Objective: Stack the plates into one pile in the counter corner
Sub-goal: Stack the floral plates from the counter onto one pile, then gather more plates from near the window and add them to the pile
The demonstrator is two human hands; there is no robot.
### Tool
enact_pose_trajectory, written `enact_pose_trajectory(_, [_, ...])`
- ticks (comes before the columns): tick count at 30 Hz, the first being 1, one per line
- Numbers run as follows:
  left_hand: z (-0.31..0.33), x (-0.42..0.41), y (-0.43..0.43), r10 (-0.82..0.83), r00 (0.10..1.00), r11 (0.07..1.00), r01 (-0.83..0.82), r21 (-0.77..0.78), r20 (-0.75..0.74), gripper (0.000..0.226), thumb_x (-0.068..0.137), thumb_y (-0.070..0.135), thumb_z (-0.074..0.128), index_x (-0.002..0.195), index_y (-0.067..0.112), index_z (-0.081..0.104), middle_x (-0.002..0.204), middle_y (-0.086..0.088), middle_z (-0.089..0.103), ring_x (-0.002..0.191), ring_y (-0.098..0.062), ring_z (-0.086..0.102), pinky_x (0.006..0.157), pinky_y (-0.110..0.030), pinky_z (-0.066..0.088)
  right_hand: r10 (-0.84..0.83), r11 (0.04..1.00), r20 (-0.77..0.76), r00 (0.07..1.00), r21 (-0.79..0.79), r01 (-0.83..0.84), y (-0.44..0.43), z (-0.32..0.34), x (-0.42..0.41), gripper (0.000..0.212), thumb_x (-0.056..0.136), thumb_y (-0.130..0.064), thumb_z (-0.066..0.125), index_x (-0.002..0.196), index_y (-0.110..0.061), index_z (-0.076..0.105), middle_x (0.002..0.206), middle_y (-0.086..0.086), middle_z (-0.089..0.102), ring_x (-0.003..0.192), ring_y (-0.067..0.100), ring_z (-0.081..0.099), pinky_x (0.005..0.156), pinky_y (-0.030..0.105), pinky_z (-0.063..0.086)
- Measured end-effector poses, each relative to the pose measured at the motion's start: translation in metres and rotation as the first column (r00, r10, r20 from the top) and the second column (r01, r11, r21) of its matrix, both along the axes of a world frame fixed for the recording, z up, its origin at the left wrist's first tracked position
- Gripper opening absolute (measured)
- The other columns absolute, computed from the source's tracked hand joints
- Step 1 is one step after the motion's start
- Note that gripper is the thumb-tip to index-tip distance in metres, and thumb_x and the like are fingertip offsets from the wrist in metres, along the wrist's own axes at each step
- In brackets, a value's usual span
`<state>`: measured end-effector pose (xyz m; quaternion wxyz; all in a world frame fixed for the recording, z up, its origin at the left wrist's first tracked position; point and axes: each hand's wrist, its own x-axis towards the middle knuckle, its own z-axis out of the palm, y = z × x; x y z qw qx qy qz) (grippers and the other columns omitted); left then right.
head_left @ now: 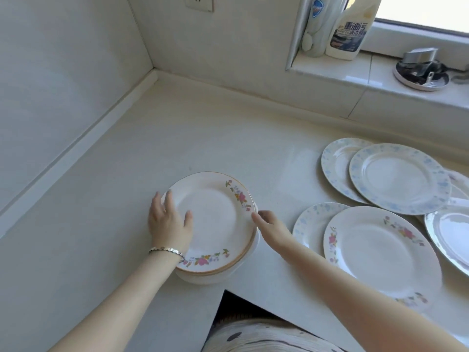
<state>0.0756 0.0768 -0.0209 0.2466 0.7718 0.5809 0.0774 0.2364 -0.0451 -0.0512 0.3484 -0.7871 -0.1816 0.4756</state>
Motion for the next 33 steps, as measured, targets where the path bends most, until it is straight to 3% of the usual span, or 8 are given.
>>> enact_pose_trajectory(5, [0.019, 0.060, -0.042, -0.349, 0.903, 0.923, 0.378, -0.076, 0.252, 0.028, 0.090, 0.007, 0.050, 0.116, 0.008, 0.060, 0.122, -0.008, 0.058, 0.112, -0.021, 0.055, 0.096, -0.029, 0.040, -0.031, 0.999, -0.069, 0.997, -0.034, 0.029, -0.060, 0.012, 0.032, 0.021, 0.091, -0.018, 0.050, 0.109, -0.011, 0.059, 0.085, 0.002, 0.065, 0.077, 0.013, 0.061, 0.071, 0.021, 0.047])
enact_pose_trajectory(9, [-0.001, 0.122, -0.088, -0.392, 0.884, 0.740, 0.468, -0.483, 0.256, 0.016, 0.090, 0.015, 0.051, 0.103, 0.017, 0.059, 0.103, -0.009, 0.065, 0.090, -0.023, 0.063, 0.081, -0.027, 0.047, -0.191, 0.980, 0.106, 0.976, -0.038, 0.195, -0.123, 0.016, 0.065, 0.013, 0.087, -0.013, 0.056, 0.098, -0.014, 0.063, 0.078, 0.002, 0.065, 0.081, 0.022, 0.063, 0.089, 0.037, 0.049])
enact_pose_trajectory(14, [-0.031, 0.168, -0.140, -0.340, 0.938, 0.675, 0.293, -0.677, 0.067, 0.008, 0.088, 0.009, 0.050, 0.080, 0.012, 0.052, 0.099, -0.012, 0.054, 0.091, -0.025, 0.048, 0.080, -0.028, 0.039, -0.401, 0.864, 0.440, 0.803, -0.109, 0.491, -0.210, 0.021, 0.101, 0.031, 0.088, -0.018, 0.053, 0.117, -0.011, 0.059, 0.112, 0.011, 0.062, 0.095, 0.022, 0.058, 0.081, 0.029, 0.044])
enact_pose_trajectory(17, [-0.043, 0.177, -0.156, -0.290, 0.957, 0.740, 0.236, -0.630, 0.018, 0.027, 0.088, 0.006, 0.048, 0.115, 0.007, 0.054, 0.125, -0.017, 0.053, 0.108, -0.030, 0.055, 0.091, -0.032, 0.042, -0.487, 0.737, 0.545, 0.683, -0.163, 0.656, -0.249, 0.015, 0.116, 0.050, 0.087, -0.022, 0.055, 0.132, -0.004, 0.043, 0.133, 0.021, 0.041, 0.121, 0.031, 0.043, 0.095, 0.036, 0.039])
enact_pose_trajectory(22, [-0.055, 0.180, -0.156, -0.251, 0.964, 0.864, 0.183, -0.469, -0.086, 0.049, 0.085, 0.009, 0.048, 0.133, 0.011, 0.041, 0.139, -0.015, 0.037, 0.124, -0.034, 0.045, 0.099, -0.037, 0.040, -0.671, 0.622, 0.316, 0.671, -0.254, 0.741, -0.270, -0.006, 0.131, 0.063, 0.085, -0.025, 0.060, 0.135, 0.002, 0.035, 0.130, 0.019, 0.050, 0.119, 0.036, 0.048, 0.097, 0.040, 0.041])
enact_pose_trajectory(26, [-0.056, 0.176, -0.151, -0.143, 0.989, 0.821, 0.104, -0.561, -0.026, 0.026, 0.083, 0.008, 0.053, 0.107, 0.011, 0.046, 0.099, -0.009, 0.054, 0.093, -0.029, 0.054, 0.075, -0.029, 0.042, -0.783, 0.586, 0.152, 0.603, -0.144, 0.798, -0.269, -0.017, 0.133, 0.020, 0.078, -0.020, 0.065, 0.091, -0.005, 0.059, 0.084, 0.007, 0.062, 0.084, 0.030, 0.061, 0.084, 0.045, 0.054])
enact_pose_trajectory(31, [-0.078, 0.171, -0.149, 0.041, 0.999, 0.724, -0.010, -0.690, 0.028, 0.020, 0.059, 0.021, 0.061, 0.069, 0.004, 0.057, 0.080, -0.016, 0.061, 0.083, -0.034, 0.066, 0.083, -0.042, 0.055, -0.800, 0.587, 0.107, 0.591, -0.066, 0.807, -0.265, -0.020, 0.132, 0.025, 0.080, -0.021, 0.066, 0.097, -0.006, 0.054, 0.080, 0.003, 0.058, 0.085, 0.029, 0.058, 0.072, 0.035, 0.046])
enact_pose_trajectory(33, [-0.084, 0.168, -0.150, 0.064, 0.998, 0.731, -0.033, -0.682, 0.021, 0.020, 0.069, 0.017, 0.064, 0.058, 0.008, 0.050, 0.073, -0.015, 0.057, 0.076, -0.030, 0.059, 0.082, -0.042, 0.053, -0.810, 0.579, 0.118, 0.574, 0.009, 0.815, -0.262, -0.020, 0.131, 0.024, 0.083, -0.020, 0.062, 0.098, -0.006, 0.049, 0.080, 0.000, 0.053, 0.084, 0.026, 0.055, 0.068, 0.033, 0.043])
